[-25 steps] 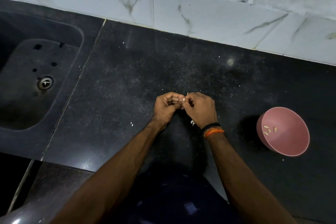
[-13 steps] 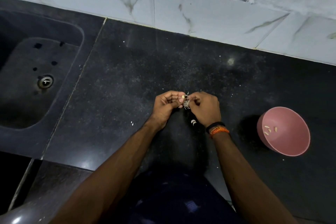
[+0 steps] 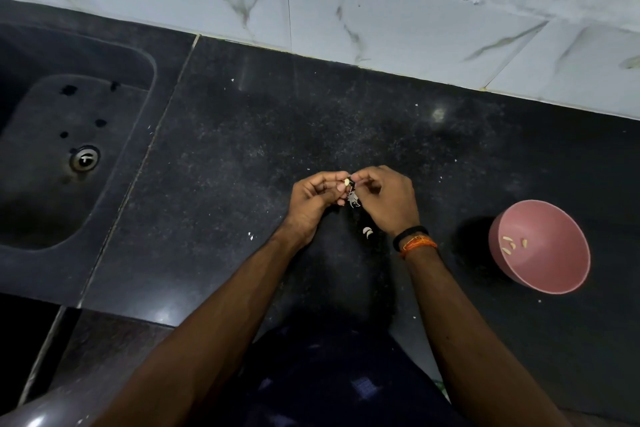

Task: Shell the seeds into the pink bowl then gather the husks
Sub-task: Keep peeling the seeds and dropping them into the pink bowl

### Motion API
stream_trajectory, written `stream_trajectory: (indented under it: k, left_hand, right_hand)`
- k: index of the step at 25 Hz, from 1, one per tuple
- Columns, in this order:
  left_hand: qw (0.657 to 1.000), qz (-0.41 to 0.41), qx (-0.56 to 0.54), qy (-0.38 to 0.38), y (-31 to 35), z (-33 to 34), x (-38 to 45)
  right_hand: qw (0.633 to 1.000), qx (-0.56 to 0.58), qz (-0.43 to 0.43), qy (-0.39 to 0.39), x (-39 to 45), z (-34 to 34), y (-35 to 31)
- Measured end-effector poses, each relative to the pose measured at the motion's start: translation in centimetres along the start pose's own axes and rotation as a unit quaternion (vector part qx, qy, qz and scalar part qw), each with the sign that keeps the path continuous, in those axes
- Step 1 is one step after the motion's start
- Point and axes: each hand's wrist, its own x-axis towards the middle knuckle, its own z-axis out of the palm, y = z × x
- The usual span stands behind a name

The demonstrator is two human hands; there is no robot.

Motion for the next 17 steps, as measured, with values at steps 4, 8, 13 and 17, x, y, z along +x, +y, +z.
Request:
stream_trajectory:
  k: [4, 8, 13, 17]
  left_hand:
    - [1.0, 0.001, 0.001, 0.013, 0.1, 0.1, 0.0]
    - [0.999, 0.007, 0.028, 0.023, 0.1, 0.4, -0.1]
    - [0.998, 0.02, 0.061, 0.021, -0.2, 0.4, -0.1]
    - [0.998, 0.024, 0.057, 0.019, -0.1, 0.4, 0.0]
  right_hand:
    - [0.999, -0.004, -0.019, -0.026, -0.1, 0.0, -0.1]
    - [0.998, -0.043, -0.027, -0.028, -0.1, -0.3, -0.2]
    - [0.997, -0.041, 0.068, -0.017, 0.0, 0.3, -0.6]
    - [0.968, 0.153, 0.199, -0.029, 0.0, 0.7, -0.7]
